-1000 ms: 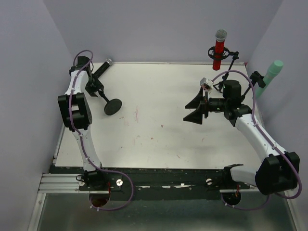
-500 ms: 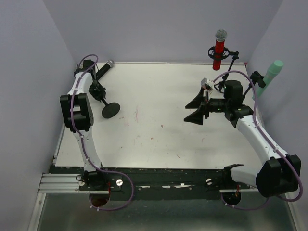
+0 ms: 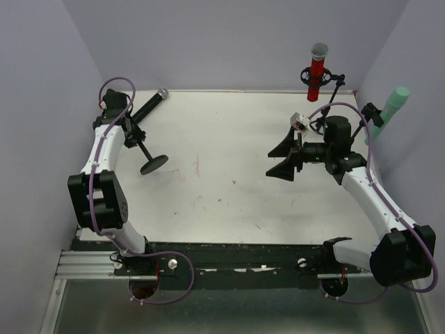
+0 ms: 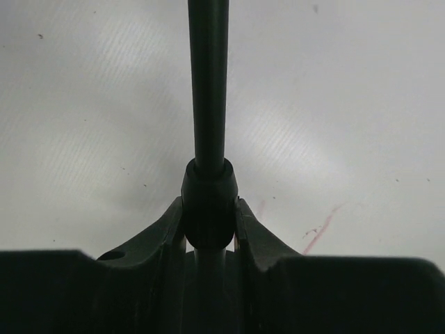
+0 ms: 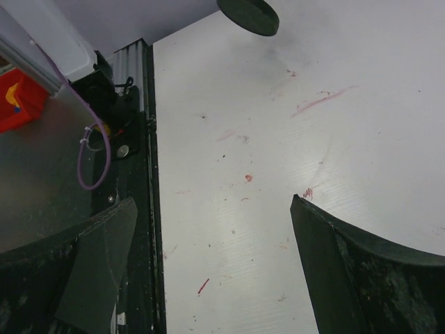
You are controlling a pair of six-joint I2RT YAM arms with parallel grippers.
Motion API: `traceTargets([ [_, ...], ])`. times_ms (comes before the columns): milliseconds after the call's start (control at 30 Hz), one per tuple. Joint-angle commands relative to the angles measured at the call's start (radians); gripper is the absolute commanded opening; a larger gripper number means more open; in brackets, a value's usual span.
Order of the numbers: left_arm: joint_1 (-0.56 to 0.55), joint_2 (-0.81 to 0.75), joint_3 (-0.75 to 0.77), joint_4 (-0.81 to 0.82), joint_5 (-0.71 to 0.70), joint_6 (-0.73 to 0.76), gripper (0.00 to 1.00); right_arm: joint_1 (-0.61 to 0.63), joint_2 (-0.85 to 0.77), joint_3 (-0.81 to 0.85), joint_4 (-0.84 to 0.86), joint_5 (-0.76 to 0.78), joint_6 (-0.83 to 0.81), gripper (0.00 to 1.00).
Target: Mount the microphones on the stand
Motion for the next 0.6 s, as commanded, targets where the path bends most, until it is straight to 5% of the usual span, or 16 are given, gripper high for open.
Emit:
traceTargets([
  [0, -0.029, -0.234, -0.219, 0.280, 0.224, 0.103, 0.00, 0.007, -0.021, 0.010, -0.013, -0.023, -0.018, 1.00],
  [100, -0.058, -0.395, -0.405, 0.535, 0.471, 0.166, 0.00, 0.008, -0.021, 0.009, -0.010, -0.024, -0.021, 1.00],
  [300, -0.230, -0.532, -0.588, 0.880, 0.637, 0.297, 0.00, 0.008, -0.016, 0.005, -0.008, -0.027, -0.021, 1.00],
  [567, -0.540, -0.487, -0.761, 1.402, 0.561, 0.438, 0.00, 0.008, -0.013, 0.005, -0.008, -0.017, -0.028, 1.00],
])
